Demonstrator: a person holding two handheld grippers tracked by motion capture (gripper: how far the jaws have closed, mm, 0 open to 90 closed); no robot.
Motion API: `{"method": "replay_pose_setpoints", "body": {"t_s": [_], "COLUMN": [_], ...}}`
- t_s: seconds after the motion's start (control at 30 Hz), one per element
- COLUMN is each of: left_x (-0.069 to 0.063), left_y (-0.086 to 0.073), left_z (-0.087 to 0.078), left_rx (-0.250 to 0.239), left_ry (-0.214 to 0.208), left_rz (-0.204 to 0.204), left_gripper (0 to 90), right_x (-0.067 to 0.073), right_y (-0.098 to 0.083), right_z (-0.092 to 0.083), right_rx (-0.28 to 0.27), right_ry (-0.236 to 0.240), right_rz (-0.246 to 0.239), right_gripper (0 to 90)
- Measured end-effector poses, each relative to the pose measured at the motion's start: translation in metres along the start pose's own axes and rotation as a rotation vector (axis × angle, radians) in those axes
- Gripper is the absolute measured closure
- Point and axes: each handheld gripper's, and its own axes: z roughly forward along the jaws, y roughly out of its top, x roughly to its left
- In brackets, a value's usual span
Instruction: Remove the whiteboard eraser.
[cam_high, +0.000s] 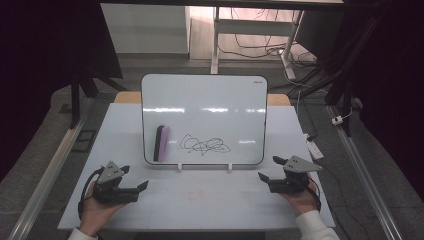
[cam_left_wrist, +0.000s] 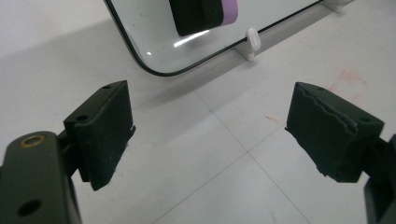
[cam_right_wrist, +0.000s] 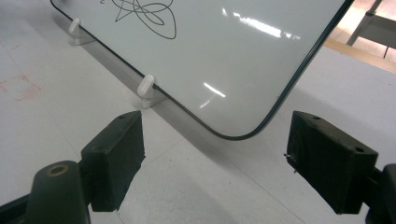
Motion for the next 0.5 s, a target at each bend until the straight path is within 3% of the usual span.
{"method": "replay_pose_setpoints", "body": {"t_s": [0.5], "left_x": [-0.0004], "left_y": [-0.0004], "left_z": [-0.001], "left_rx": [0.016], "left_ry": [0.004], "left_rz": [-0.024], "left_gripper": [16.5], "right_x": [0.0013], "right_y": [-0.0008], "right_z": [0.0001], "right_rx": [0.002], "right_ry": [-0.012], "right_rz": [-0.008], "right_gripper": [19.5]}}
